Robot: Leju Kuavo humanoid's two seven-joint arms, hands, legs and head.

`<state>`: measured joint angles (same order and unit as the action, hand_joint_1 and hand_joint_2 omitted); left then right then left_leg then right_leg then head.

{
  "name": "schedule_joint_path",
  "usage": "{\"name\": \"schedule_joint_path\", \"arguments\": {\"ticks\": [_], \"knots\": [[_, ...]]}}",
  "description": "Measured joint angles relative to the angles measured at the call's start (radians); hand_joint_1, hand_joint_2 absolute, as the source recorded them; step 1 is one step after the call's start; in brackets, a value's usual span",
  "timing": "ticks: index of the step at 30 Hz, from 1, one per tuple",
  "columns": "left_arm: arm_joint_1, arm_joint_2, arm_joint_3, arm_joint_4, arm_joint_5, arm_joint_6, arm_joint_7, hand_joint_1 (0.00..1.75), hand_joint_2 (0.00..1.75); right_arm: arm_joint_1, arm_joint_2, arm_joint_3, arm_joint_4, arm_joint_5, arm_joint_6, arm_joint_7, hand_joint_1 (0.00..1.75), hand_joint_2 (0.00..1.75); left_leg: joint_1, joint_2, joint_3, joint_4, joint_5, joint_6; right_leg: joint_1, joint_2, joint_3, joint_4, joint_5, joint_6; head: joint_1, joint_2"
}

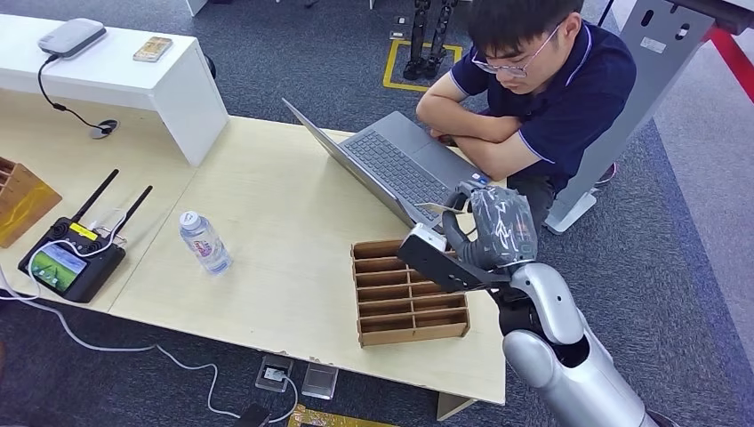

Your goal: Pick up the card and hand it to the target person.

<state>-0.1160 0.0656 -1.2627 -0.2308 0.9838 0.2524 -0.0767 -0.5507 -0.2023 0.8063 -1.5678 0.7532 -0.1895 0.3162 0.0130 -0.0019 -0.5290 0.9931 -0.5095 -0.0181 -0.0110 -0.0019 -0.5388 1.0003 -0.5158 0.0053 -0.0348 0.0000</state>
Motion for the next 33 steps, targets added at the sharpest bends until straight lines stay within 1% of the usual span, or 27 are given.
{"name": "schedule_joint_path", "arguments": {"ticks": [3, 6, 8, 10, 16, 23, 33], "knots": [[-0.005, -0.003, 0.0, 0.0, -0.007, -0.001, 0.004, 0.0, 1.75, -0.021, 0.009, 0.0, 0.041, 0.041, -0.129, -0.06, 1.38, 1.75, 0.0, 0.0, 0.0, 0.0, 0.0, 0.0, 0.0, 0.0, 0.0, 0.0, 0.0, 0.0, 0.0, 0.0], [-0.013, -0.006, 0.0, 0.0, -0.014, -0.001, 0.011, 0.0, 1.75, -0.026, 0.023, 0.0, 0.119, 0.084, -0.244, -0.099, 1.38, 1.75, 0.0, -0.001, -0.001, 0.0, 0.0, 0.0, 0.0, -0.001, 0.0, 0.0, 0.0, 0.0, 0.0, 0.0], [-0.016, -0.007, 0.0, 0.0, -0.015, -0.001, 0.012, 0.0, 1.75, -0.026, 0.032, 0.001, 0.169, 0.107, -0.292, -0.106, 1.38, 1.75, 0.0, -0.001, -0.001, 0.0, 0.0, 0.0, 0.0, -0.001, 0.0, 0.0, 0.0, 0.0, 0.0, 0.0], [-0.017, -0.008, 0.0, 0.0, -0.014, -0.001, 0.012, 0.0, 1.75, -0.026, 0.041, 0.001, 0.215, 0.115, -0.319, -0.113, 1.38, 1.75, 0.0, -0.001, -0.001, 0.0, 0.0, 0.0, 0.0, -0.001, 0.0, 0.0, 0.0, 0.0, 0.0, 0.0], [-0.017, -0.008, -0.001, 0.0, -0.014, 0.001, 0.012, 0.0, 1.75, -0.026, 0.069, 0.0, 0.339, 0.129, -0.356, -0.122, 1.38, 1.75, 0.0, -0.001, -0.001, 0.0, 0.0, 0.0, 0.0, -0.001, 0.0, 0.0, 0.0, 0.0, 0.0, 0.0], [-0.017, -0.009, -0.001, 0.0, -0.014, 0.007, 0.012, 0.0, 1.75, -0.034, 0.091, -0.011, 0.425, 0.154, -0.362, -0.112, 1.38, 1.75, 0.0, -0.001, -0.001, 0.0, 0.0, 0.0, 0.0, -0.001, -0.001, 0.0, 0.0, 0.0, 0.0, 0.0], [-0.016, -0.009, -0.001, 0.0, -0.012, 0.011, 0.012, 0.0, 1.75, -0.037, 0.101, -0.018, 0.465, 0.185, -0.368, -0.095, 1.38, 1.75, 0.0, -0.001, -0.001, 0.0, 0.0, 0.0, 0.0, -0.001, -0.001, 0.0, 0.0, 0.0, 0.0, 0.0]]}}
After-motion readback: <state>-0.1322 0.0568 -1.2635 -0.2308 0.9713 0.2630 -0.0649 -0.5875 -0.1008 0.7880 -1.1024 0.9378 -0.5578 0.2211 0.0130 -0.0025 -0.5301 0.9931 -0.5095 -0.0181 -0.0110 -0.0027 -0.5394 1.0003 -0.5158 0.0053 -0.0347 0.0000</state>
